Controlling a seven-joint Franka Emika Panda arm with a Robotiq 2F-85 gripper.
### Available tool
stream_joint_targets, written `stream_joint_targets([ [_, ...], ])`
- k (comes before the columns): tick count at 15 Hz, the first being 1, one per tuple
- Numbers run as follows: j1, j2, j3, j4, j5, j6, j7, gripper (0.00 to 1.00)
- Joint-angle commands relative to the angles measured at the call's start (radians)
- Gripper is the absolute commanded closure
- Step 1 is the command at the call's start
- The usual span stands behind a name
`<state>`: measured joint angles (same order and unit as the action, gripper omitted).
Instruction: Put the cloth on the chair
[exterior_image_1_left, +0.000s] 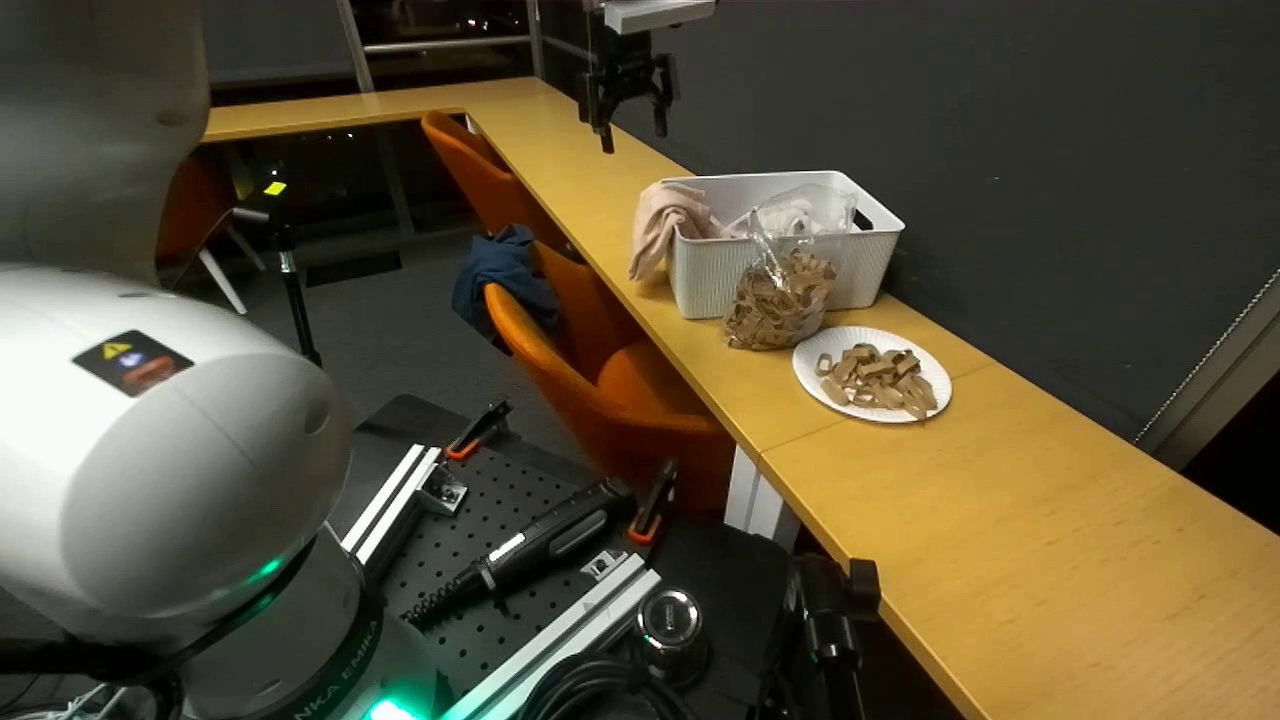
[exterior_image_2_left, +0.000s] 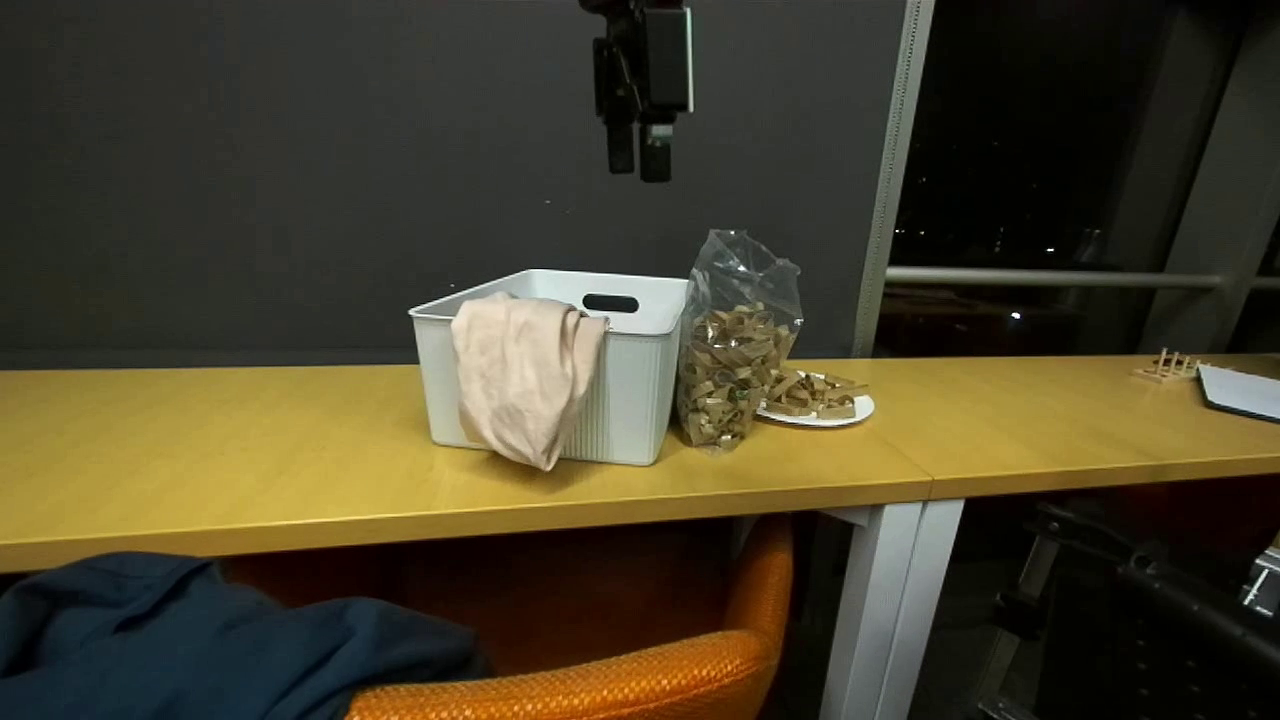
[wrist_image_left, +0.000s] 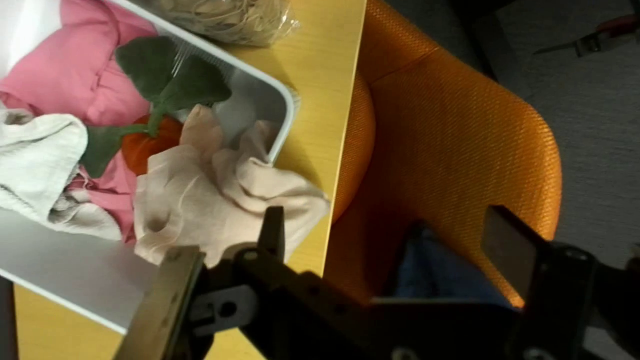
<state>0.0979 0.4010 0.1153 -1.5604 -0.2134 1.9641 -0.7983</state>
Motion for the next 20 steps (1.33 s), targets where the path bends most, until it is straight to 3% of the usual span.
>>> stream_joint_targets([
  [1, 0.000, 0.158, -0.012, 0.214, -0.018, -0.025, 0.011, 0.00],
  [15, -0.126, 0.406, 0.014, 0.438, 0.128, -0.019, -0.032, 0.00],
  [20, -0.120, 0.504, 0.056, 0.560, 0.208, -0.053, -0.103, 0.00],
])
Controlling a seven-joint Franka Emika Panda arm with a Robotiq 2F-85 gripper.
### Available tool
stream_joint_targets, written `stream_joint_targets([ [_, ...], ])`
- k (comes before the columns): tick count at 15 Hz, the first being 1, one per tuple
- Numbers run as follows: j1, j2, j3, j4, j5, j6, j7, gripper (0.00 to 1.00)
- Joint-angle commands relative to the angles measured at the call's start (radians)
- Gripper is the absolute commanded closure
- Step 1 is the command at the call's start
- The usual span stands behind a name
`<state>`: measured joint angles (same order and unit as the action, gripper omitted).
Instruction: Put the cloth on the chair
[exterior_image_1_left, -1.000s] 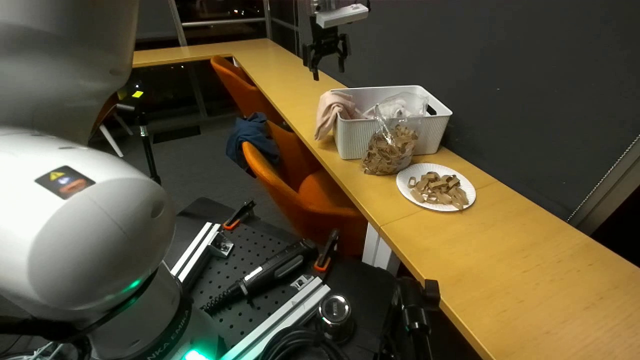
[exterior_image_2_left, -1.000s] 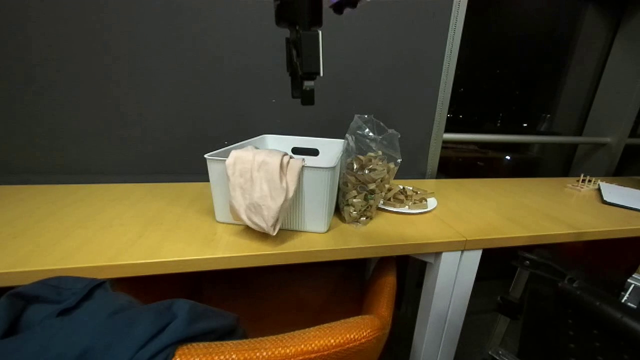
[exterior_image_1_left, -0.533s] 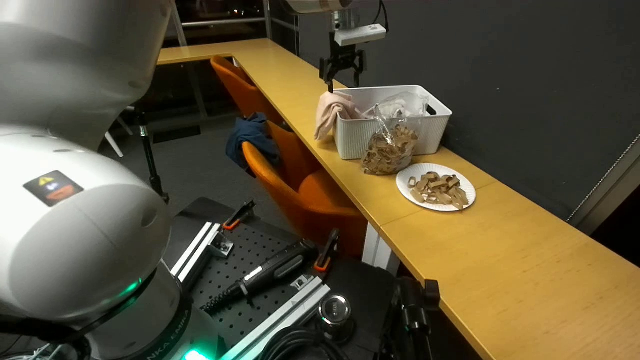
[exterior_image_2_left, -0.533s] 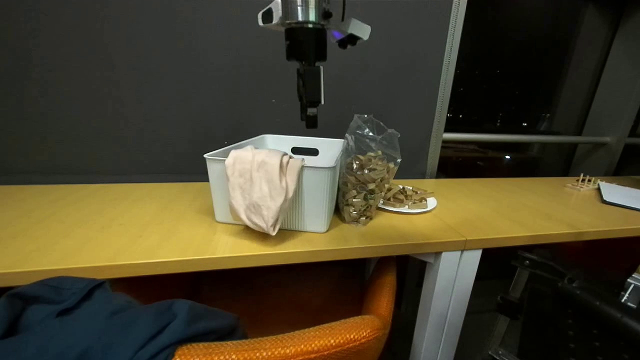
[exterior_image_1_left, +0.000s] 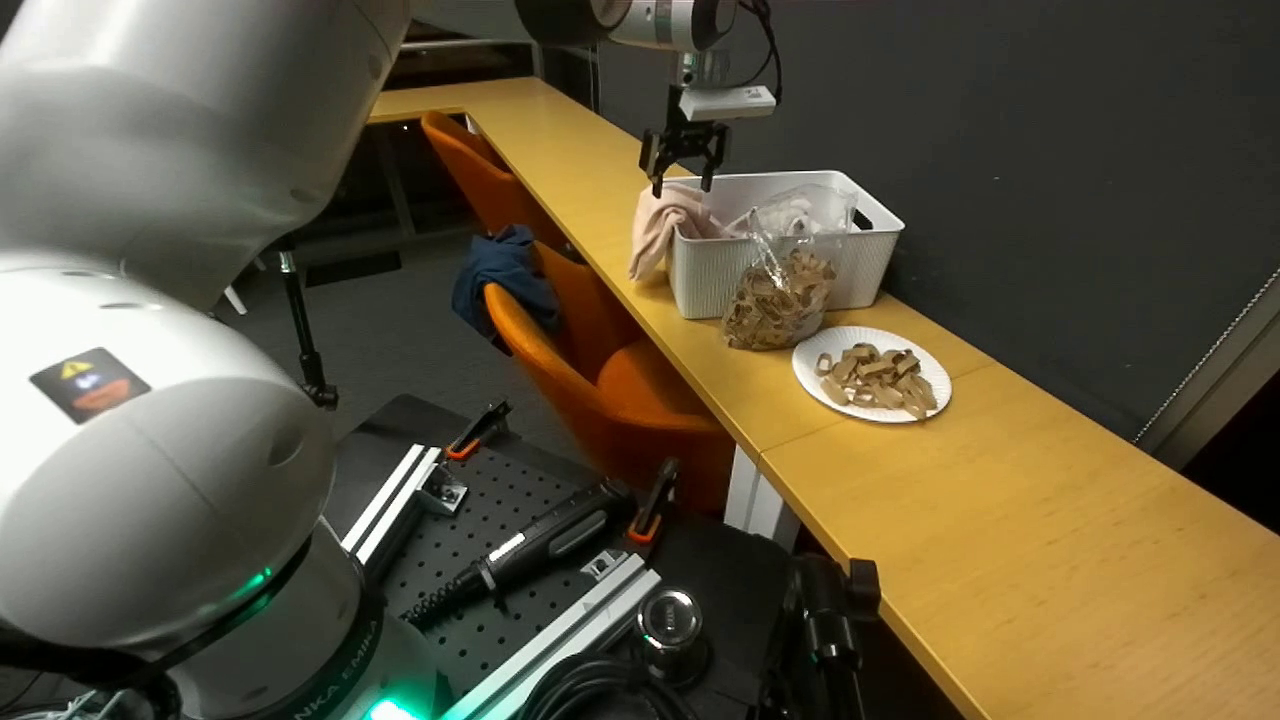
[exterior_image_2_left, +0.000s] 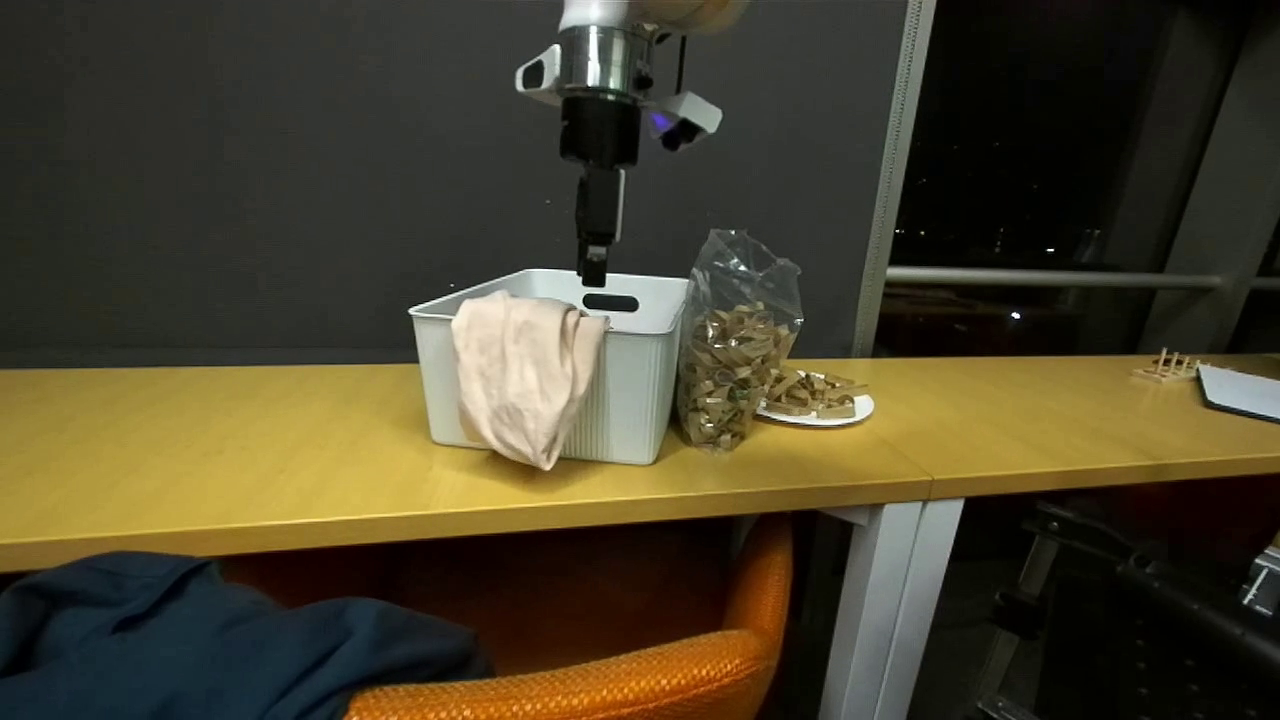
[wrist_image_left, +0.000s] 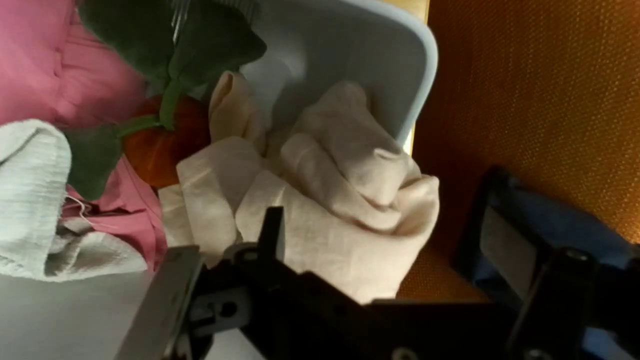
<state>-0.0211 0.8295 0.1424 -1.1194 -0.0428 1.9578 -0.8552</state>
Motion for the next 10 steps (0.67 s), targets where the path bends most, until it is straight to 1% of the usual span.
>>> stream_joint_targets([
  [1, 0.002, 0.088, 0.033, 0.136, 0.043, -0.053, -0.054, 0.00],
  [4, 0.001, 0.141, 0.035, 0.197, 0.049, -0.071, -0.069, 0.00],
  [8, 0.006, 0.179, 0.033, 0.247, 0.052, -0.097, -0.084, 0.00],
  [9, 0.007, 0.187, 0.033, 0.261, 0.052, -0.103, -0.085, 0.22],
  [10, 0.010, 0.194, 0.032, 0.271, 0.051, -0.107, -0.087, 0.26],
])
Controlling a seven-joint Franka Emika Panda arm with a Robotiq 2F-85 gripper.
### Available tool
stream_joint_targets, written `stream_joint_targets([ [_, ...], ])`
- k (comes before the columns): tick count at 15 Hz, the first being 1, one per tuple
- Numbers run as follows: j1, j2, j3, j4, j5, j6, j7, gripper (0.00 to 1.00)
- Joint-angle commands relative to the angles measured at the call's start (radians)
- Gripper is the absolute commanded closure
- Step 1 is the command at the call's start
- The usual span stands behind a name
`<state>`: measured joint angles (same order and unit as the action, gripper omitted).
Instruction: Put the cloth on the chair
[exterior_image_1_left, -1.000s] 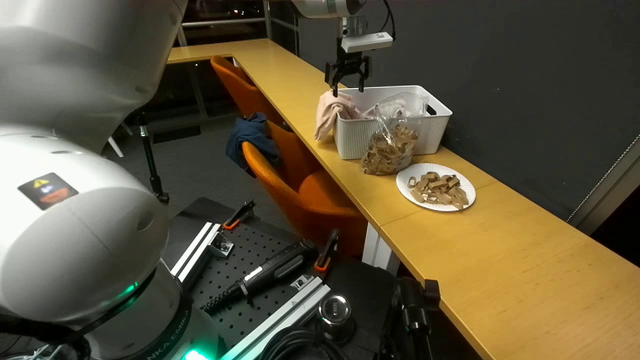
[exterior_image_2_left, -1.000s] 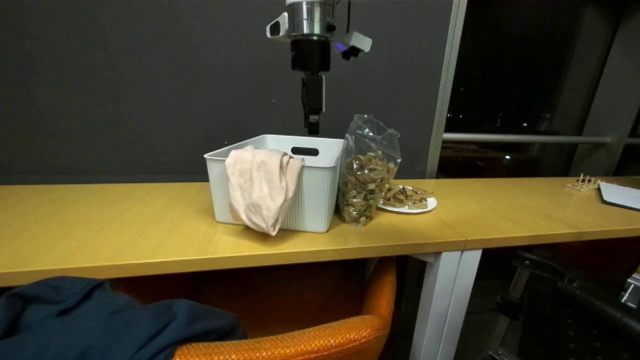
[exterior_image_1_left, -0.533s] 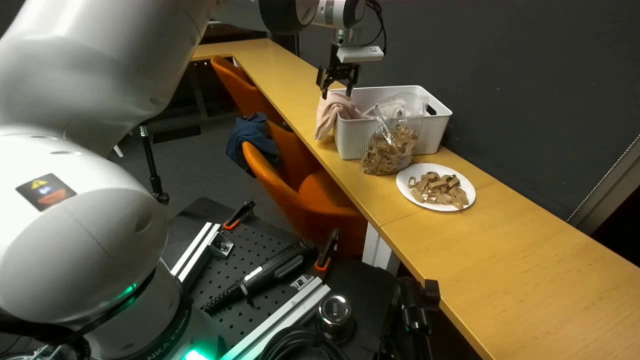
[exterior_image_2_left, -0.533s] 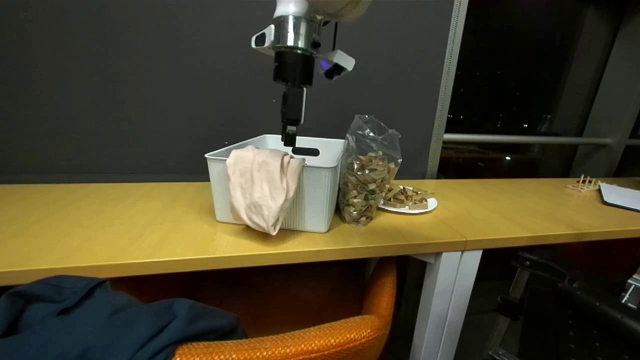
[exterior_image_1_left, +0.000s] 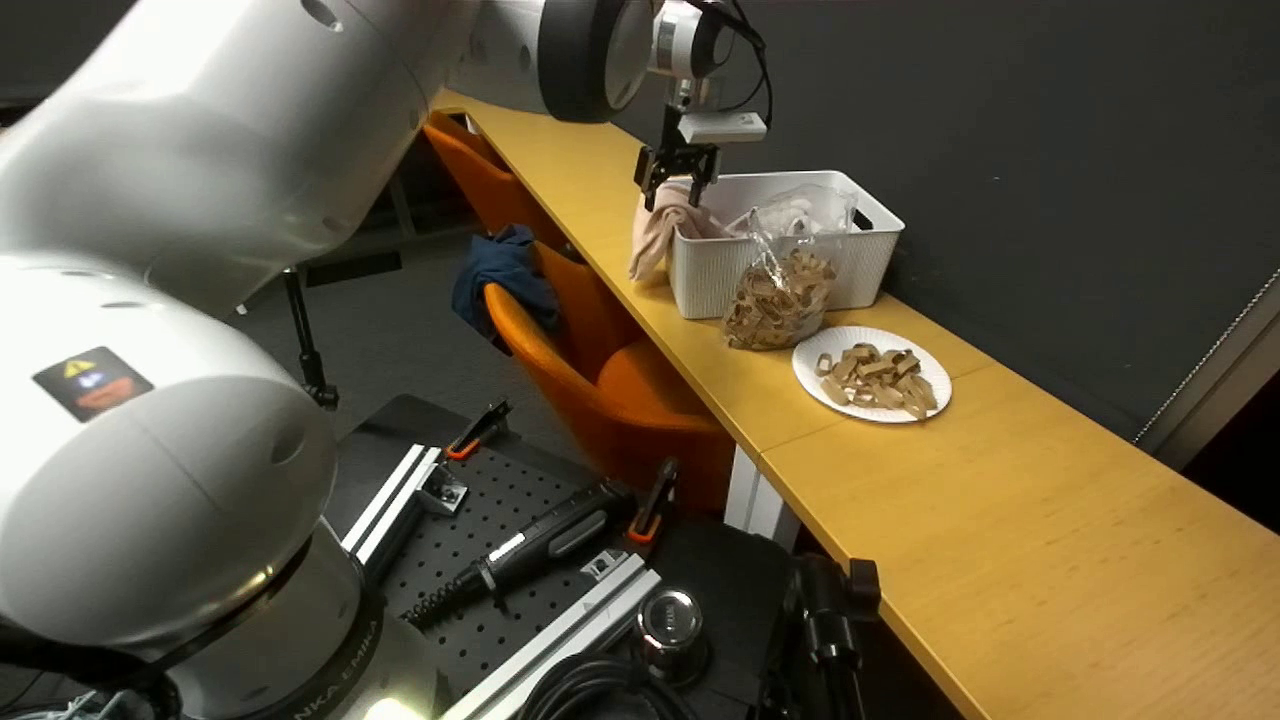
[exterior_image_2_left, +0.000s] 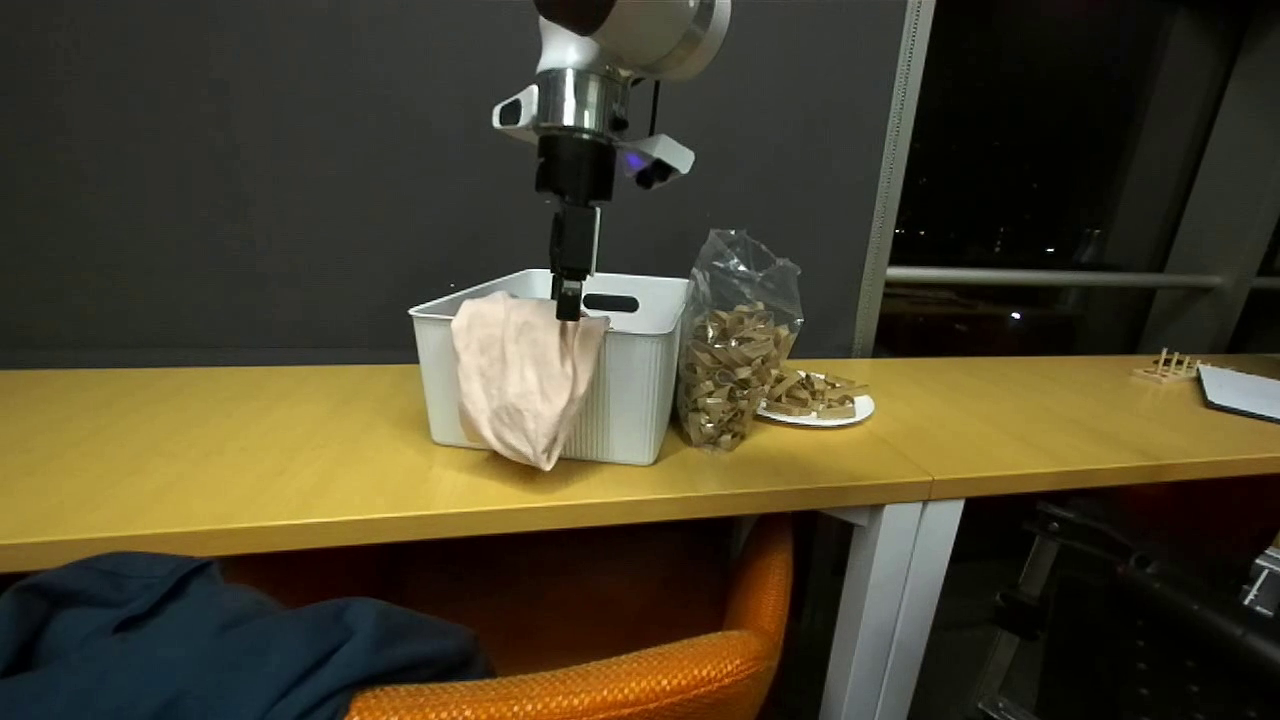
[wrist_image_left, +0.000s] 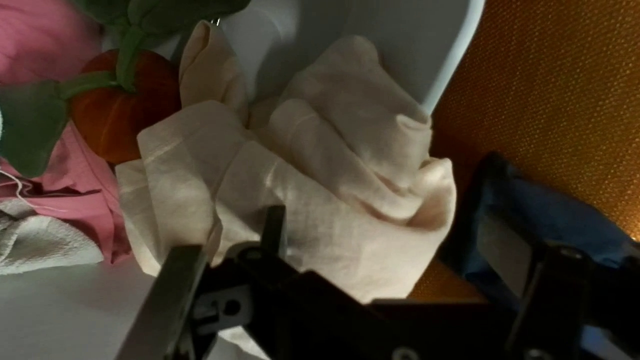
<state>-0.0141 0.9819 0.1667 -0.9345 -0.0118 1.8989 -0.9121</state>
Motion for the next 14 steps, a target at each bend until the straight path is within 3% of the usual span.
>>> stream_joint_targets([
  [1, 0.007, 0.040, 0.008, 0.088, 0.019, -0.050, -0.031, 0.35],
  [9, 0.023, 0.000, 0.010, 0.067, 0.004, -0.041, -0.026, 0.95],
  [11, 0.023, -0.003, 0.010, 0.067, 0.005, -0.040, -0.023, 1.00],
  [14, 0.033, -0.034, 0.015, 0.030, 0.010, -0.041, -0.005, 0.99],
])
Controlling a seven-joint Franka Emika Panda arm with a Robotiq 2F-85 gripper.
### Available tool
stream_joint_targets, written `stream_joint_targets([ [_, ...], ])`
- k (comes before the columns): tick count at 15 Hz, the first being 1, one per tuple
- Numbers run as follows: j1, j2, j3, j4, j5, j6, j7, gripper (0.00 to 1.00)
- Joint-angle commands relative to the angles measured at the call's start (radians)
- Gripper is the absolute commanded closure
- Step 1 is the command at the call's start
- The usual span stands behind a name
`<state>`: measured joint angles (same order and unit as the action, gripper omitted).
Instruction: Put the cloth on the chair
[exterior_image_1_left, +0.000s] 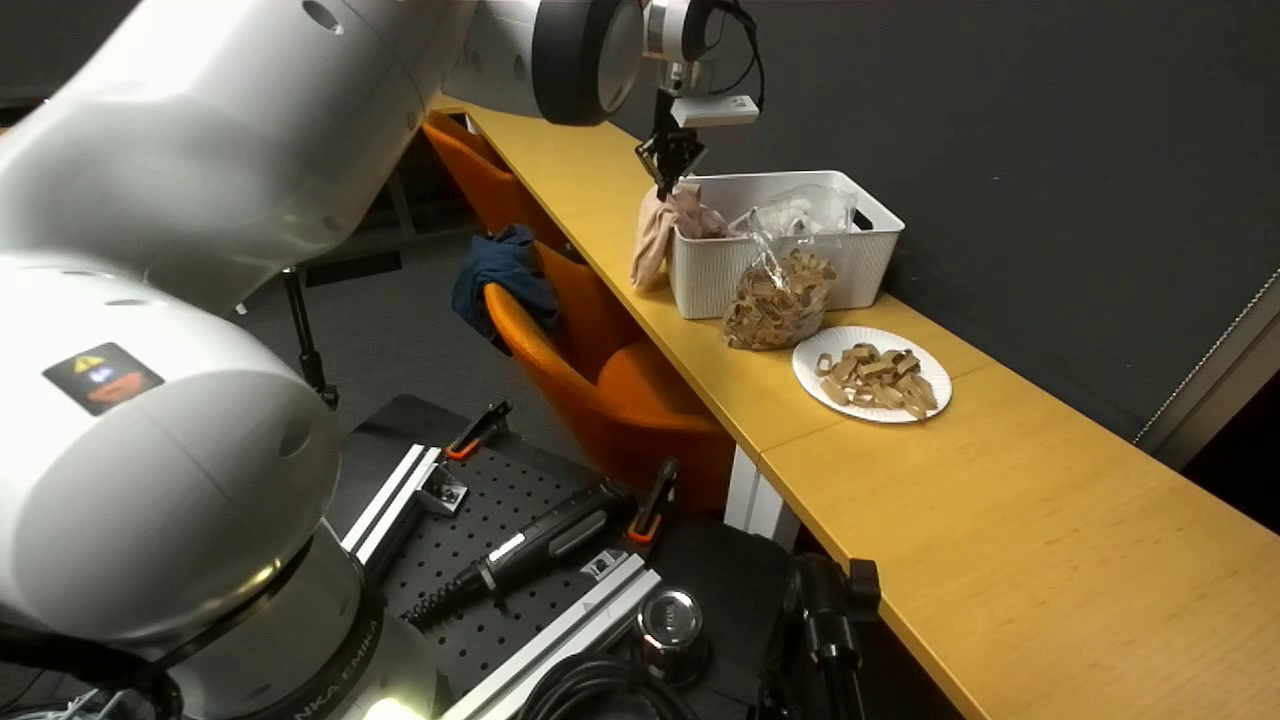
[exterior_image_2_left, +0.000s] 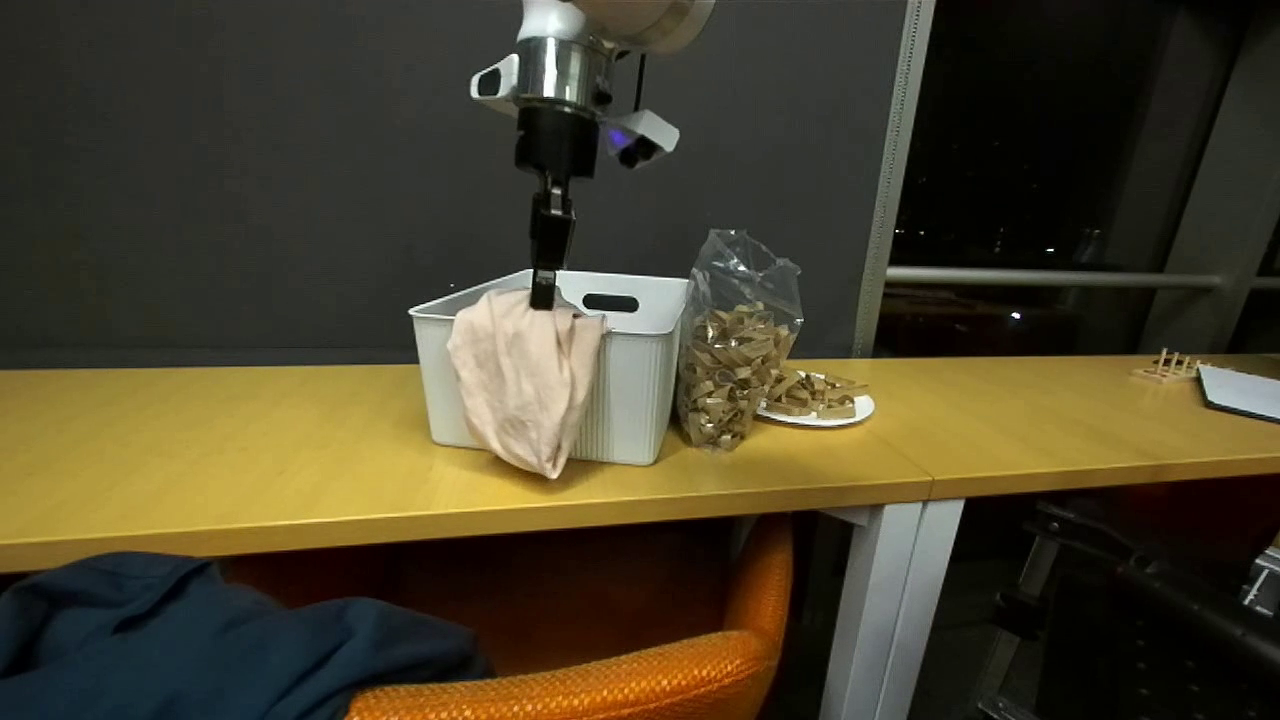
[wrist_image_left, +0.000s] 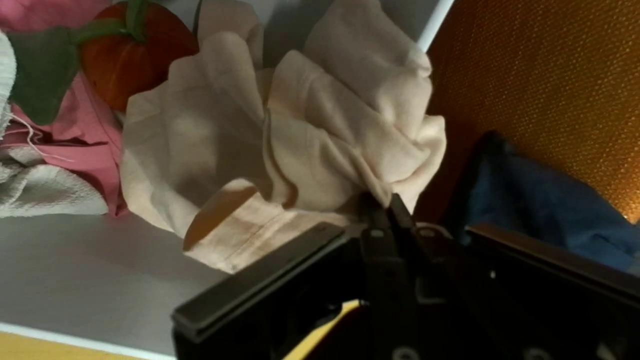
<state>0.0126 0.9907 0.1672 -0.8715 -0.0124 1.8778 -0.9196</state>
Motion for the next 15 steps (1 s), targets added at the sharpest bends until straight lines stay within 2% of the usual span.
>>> stream_joint_targets([
  [1, 0.014, -0.060, 0.018, -0.056, 0.012, -0.016, 0.014, 0.99],
  [12, 0.153, -0.437, 0.123, -0.591, 0.013, 0.026, 0.125, 0.99],
  [15, 0.221, -0.493, 0.150, -0.688, 0.003, 0.028, 0.143, 0.99],
])
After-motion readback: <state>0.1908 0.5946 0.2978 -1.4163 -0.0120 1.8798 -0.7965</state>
